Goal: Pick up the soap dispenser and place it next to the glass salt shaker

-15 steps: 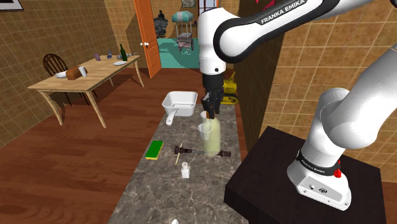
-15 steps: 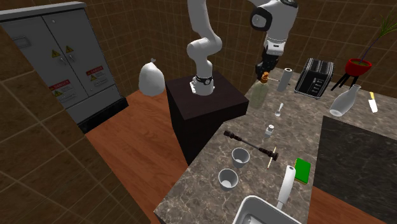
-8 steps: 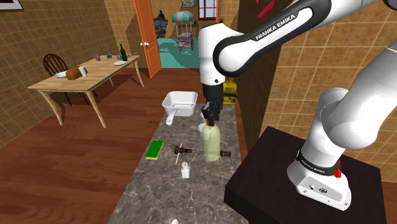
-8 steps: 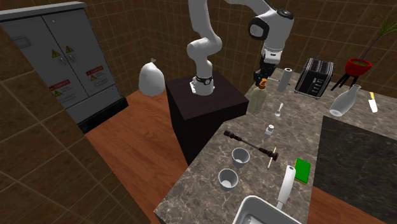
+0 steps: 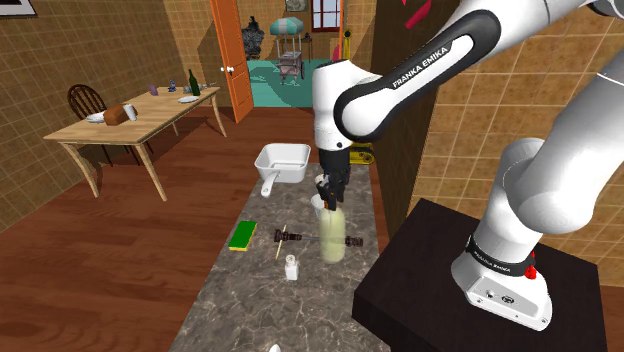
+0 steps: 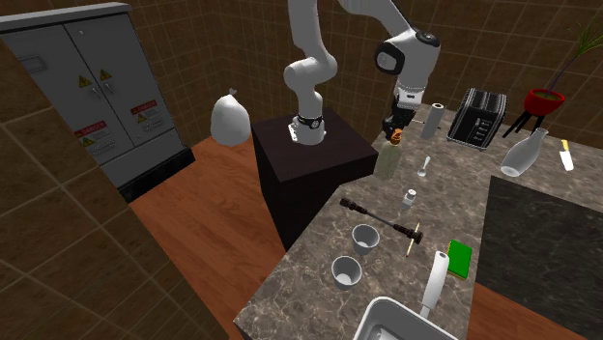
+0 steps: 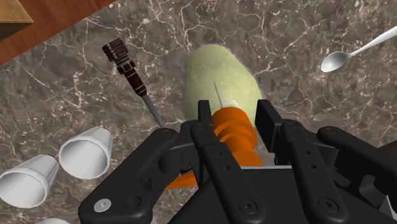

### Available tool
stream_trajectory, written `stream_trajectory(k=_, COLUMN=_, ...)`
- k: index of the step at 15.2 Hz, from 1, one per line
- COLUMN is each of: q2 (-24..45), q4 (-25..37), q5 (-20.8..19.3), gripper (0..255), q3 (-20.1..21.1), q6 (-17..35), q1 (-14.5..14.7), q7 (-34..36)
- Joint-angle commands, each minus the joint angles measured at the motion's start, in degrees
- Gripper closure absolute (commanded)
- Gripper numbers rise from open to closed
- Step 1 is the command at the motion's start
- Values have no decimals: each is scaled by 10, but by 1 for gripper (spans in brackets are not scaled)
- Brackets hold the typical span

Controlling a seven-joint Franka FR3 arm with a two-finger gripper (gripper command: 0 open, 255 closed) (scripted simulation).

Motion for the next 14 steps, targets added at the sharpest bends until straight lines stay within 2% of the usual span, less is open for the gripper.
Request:
stream_trajectory(k=1, q2=10, q4=-9, q5=1, gripper=255, q3=1, q6=20, q1=0, q7=-2)
stream_trajectory(k=14, q2=95, q4=-43, q5=2, gripper=255, q3=6, q6=138, q1=1, q7=-7)
